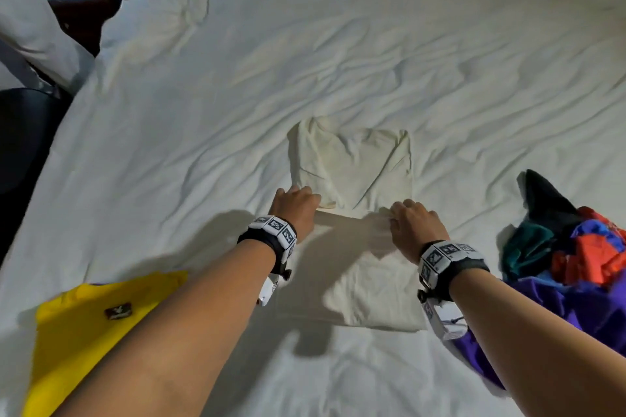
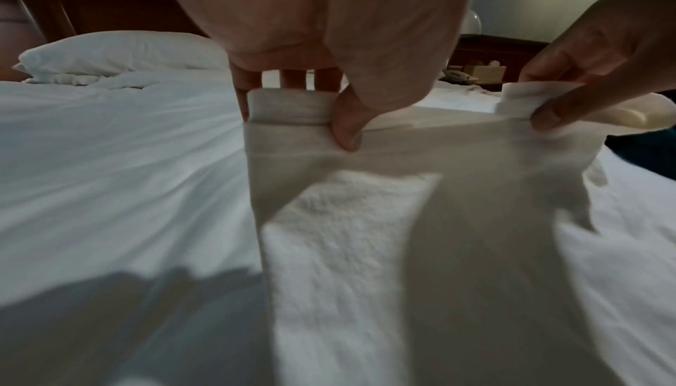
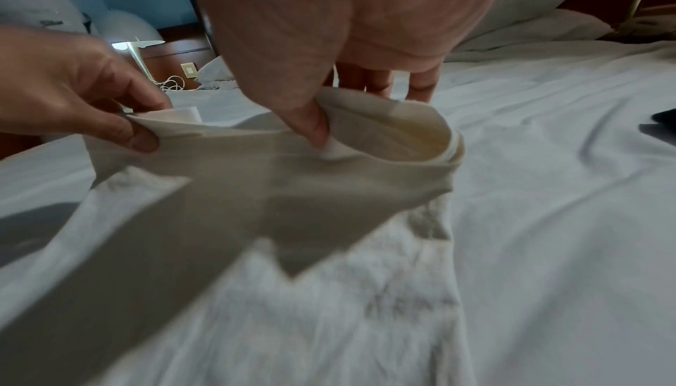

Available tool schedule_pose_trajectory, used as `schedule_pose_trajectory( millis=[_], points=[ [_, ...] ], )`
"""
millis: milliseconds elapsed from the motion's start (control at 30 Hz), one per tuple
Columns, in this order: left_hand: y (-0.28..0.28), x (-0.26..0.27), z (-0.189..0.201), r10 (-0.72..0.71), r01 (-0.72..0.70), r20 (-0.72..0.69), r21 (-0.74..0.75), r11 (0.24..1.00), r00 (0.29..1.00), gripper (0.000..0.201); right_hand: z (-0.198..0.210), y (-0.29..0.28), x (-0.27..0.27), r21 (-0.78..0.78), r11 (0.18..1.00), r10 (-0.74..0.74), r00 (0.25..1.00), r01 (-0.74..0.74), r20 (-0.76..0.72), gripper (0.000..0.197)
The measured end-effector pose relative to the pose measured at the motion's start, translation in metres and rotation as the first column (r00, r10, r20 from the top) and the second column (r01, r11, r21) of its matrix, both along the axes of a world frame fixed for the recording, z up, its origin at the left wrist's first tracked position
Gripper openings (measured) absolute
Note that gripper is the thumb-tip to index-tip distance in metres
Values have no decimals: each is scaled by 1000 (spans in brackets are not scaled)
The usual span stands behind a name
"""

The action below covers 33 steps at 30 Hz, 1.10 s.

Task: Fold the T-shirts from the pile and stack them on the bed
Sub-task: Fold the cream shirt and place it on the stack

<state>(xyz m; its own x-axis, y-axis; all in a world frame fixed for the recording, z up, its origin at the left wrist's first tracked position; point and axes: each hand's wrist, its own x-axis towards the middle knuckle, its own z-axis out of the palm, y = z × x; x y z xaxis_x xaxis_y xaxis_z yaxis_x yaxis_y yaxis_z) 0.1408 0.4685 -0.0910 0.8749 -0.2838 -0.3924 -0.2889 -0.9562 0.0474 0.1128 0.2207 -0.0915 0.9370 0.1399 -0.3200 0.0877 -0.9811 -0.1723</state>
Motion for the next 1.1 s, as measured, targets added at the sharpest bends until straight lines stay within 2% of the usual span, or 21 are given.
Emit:
schedule_pose_trajectory(
  millis=[100, 200, 300, 367, 433, 500, 567, 600, 667, 733, 767, 800, 833, 900, 967, 1033, 1100],
  points=[
    [1, 30, -23, 6, -6, 7, -13, 1000, 1000, 30, -16, -1, 32, -20, 1000, 13, 1000, -13, 19, 23],
    [5, 43, -45, 84, -76, 70, -107, 991, 994, 43, -30, -6, 48, -52, 998, -26, 998, 29, 56, 31],
    [7, 28, -63, 277, -241, 133, -237, 941, 952, 59, -46, -16, 43, -69, 992, -105, 993, 101, -57, 69],
    [7, 11, -73, 430, -390, 87, -290, 874, 899, 61, -58, -22, 35, -57, 989, -139, 986, 134, -90, 82],
    [7, -1, -86, 562, -528, 26, -311, 790, 826, 59, -70, -29, 34, 9, 965, -261, 962, 263, -80, 79],
    [11, -2, -96, 670, -627, -13, -365, 688, 742, 51, -83, -35, 38, 124, 874, -465, 882, 471, -74, 66],
    [14, 2, -102, 724, -655, -32, -454, 604, 689, 33, -95, -40, 43, 211, 772, -597, 798, 600, -84, 46],
    [14, 4, -103, 725, -640, -28, -495, 588, 688, 22, -100, -42, 44, 251, 742, -624, 777, 622, -82, 37],
    [15, 6, -103, 698, -577, 23, -543, 610, 716, 11, -105, -43, 42, 348, 693, -661, 749, 632, -42, 32],
    [16, 1, -101, 683, -535, 123, -528, 660, 720, 17, -103, -38, 31, 363, 673, -705, 708, 645, 50, 46],
    [14, -7, -100, 657, -514, 194, -478, 712, 729, 28, -100, -33, 19, 325, 700, -698, 707, 636, 118, 55],
    [8, -20, -98, 599, -478, 265, -402, 781, 755, 43, -99, -25, 5, 293, 756, -645, 742, 585, 183, 60],
    [-3, -35, -96, 510, -410, 310, -333, 849, 803, 55, -97, -13, -12, 265, 835, -540, 812, 483, 224, 61],
    [-36, -65, -96, 270, -209, 278, -229, 951, 922, 64, -102, 13, -44, 168, 965, -233, 949, 200, 211, 61],
    [-60, -85, -109, 73, -51, 148, -147, 988, 986, 70, -118, 35, -65, 87, 996, 1, 993, -11, 119, 66],
    [-63, -84, -125, 16, -4, 103, -116, 993, 994, 74, -130, 41, -68, 46, 998, 42, 998, -44, 57, 67],
    [-53, -75, -136, 37, -20, 116, -142, 990, 993, 74, -133, 34, -63, 17, 999, 40, 998, -40, 40, 62]
  ],
)
